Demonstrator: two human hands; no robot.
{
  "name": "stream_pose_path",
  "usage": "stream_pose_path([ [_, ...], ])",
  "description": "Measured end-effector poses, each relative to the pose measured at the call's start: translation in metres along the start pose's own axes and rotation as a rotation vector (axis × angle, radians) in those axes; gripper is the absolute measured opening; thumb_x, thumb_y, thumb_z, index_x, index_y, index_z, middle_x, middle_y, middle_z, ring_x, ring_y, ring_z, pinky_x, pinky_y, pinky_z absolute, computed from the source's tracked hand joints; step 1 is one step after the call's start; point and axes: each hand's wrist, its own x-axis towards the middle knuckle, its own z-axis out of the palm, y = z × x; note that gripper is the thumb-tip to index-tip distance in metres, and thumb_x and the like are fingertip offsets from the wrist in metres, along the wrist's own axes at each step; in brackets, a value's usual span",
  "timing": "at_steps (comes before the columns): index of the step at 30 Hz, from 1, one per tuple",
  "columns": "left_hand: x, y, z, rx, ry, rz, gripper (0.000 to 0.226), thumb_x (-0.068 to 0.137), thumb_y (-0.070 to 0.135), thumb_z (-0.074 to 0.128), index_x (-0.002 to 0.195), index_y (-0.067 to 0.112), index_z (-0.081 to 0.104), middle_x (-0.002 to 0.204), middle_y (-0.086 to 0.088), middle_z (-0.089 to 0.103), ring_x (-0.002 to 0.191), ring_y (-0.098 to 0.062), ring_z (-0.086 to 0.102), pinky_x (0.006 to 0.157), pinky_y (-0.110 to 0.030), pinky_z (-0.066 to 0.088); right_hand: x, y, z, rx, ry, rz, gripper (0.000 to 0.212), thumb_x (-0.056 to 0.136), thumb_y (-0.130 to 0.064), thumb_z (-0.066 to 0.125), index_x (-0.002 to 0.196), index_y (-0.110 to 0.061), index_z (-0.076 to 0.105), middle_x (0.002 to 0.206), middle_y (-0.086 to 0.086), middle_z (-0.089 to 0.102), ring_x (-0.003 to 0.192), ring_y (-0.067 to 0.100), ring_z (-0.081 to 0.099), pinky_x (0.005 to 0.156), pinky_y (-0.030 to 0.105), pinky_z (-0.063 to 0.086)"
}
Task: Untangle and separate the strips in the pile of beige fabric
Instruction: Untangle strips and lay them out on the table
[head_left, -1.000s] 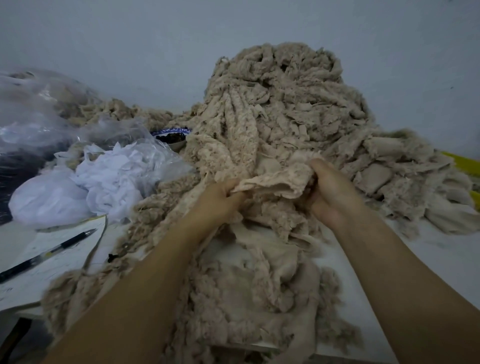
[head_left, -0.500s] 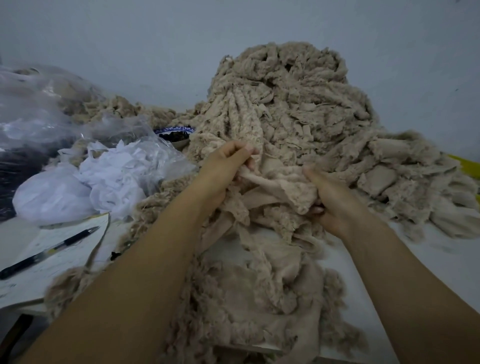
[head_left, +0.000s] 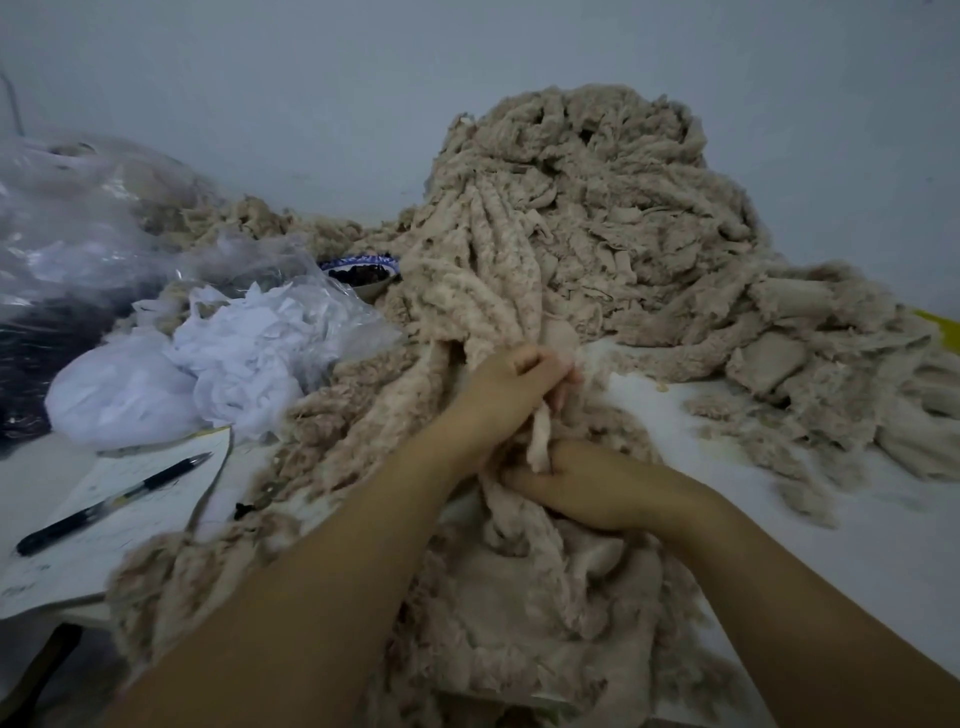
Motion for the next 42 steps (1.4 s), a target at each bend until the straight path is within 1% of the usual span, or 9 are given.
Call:
stream_pose_path([
  [4,-0.005,-0.028,0.005,0.276,0.033,-0.09,0.035,0.099,0.034,0.053,0.07,0.021,0.066,0.06,0.01,0.062,0.058,-0.005,0.055,0.065,-0.025,0.046,-0.012,0.01,-0.013,0.007,0.022,0.038,0.042,0.098,-0.052,0.051,0.071,-0.02,0.057,0.056,-0.011,0.054,0.049,0.001,0.047,0.054,0.023,0.038],
  [8,-0.001,-0.035,-0.013,0.548,-0.033,-0.103,0.041,0.1,0.035,0.054,0.065,0.014,0.05,0.048,0.01,0.04,0.048,-0.008,0.037,0.05,-0.026,0.029,-0.018,0.035,-0.038,0.168,0.422,0.023,0.034,0.09,-0.058,0.059,0.088,-0.024,0.062,0.082,-0.004,0.059,0.069,0.005,0.055,0.058,0.011,0.042],
  [11,0.001,-0.03,-0.029,0.799,-0.192,-0.166,0.032,0.098,0.036,0.057,0.075,0.014,0.057,0.064,0.001,0.053,0.057,-0.013,0.046,0.055,-0.027,0.037,-0.017,0.054,-0.043,-0.108,0.395,0.164,0.036,0.092,-0.045,0.064,0.122,-0.026,0.057,0.123,-0.006,0.052,0.114,0.012,0.051,0.087,0.022,0.046],
  [14,0.001,-0.014,-0.037,1.018,-0.438,-0.26,0.019,0.095,0.033,0.056,0.081,0.021,0.058,0.082,0.0,0.062,0.07,-0.015,0.053,0.065,-0.03,0.044,-0.011,0.065,-0.035,-0.262,0.398,0.231,0.017,0.099,-0.032,0.055,0.107,-0.018,0.061,0.108,0.003,0.057,0.103,0.024,0.055,0.079,0.034,0.046],
  [18,0.004,0.007,-0.044,1.333,-0.611,-0.388,0.017,0.095,0.029,0.05,0.082,0.019,0.055,0.08,0.002,0.053,0.069,-0.017,0.048,0.06,-0.029,0.039,-0.011,0.048,-0.058,0.891,0.795,0.178,0.021,0.1,-0.012,0.047,0.08,-0.014,0.053,0.07,0.003,0.059,0.067,0.016,0.055,0.064,0.031,0.053],
  [23,0.011,0.001,-0.03,1.011,-0.043,-0.092,0.02,0.099,0.034,0.049,0.103,0.017,0.059,0.098,-0.002,0.061,0.081,-0.017,0.053,0.068,-0.031,0.044,-0.015,0.03,-0.082,1.301,0.791,0.053,0.025,0.103,-0.016,0.043,0.092,-0.009,0.065,0.071,0.001,0.071,0.066,0.012,0.068,0.06,0.026,0.057],
  [29,0.007,-0.015,0.012,0.936,-0.198,-0.088,0.03,0.096,0.046,0.048,0.083,0.02,0.055,0.086,-0.002,0.062,0.086,-0.023,0.063,0.068,-0.032,0.047,-0.025,0.019,-0.086,1.389,0.679,0.04,0.035,0.099,-0.022,0.054,0.076,-0.011,0.078,0.079,0.005,0.075,0.074,0.017,0.074,0.059,0.025,0.057],
  [36,0.015,0.002,-0.059,0.133,0.538,-0.121,0.011,0.094,0.027,0.059,0.092,0.022,0.068,0.091,-0.003,0.072,0.081,-0.017,0.067,0.073,-0.033,0.055,-0.04,0.035,-0.085,1.305,0.854,0.069,0.028,0.097,-0.019,0.058,0.078,-0.01,0.076,0.07,0.002,0.075,0.062,0.013,0.073,0.047,0.02,0.053],
  [42,0.008,0.014,-0.078,0.196,0.694,0.087,0.017,0.094,0.032,0.055,0.08,0.038,0.063,0.068,0.015,0.065,0.06,0.002,0.058,0.064,-0.035,0.051,-0.023,0.04,-0.082,1.097,0.886,0.205,0.02,0.098,-0.031,0.058,0.105,-0.015,0.067,0.084,0.004,0.076,0.073,0.02,0.074,0.054,0.029,0.056],
])
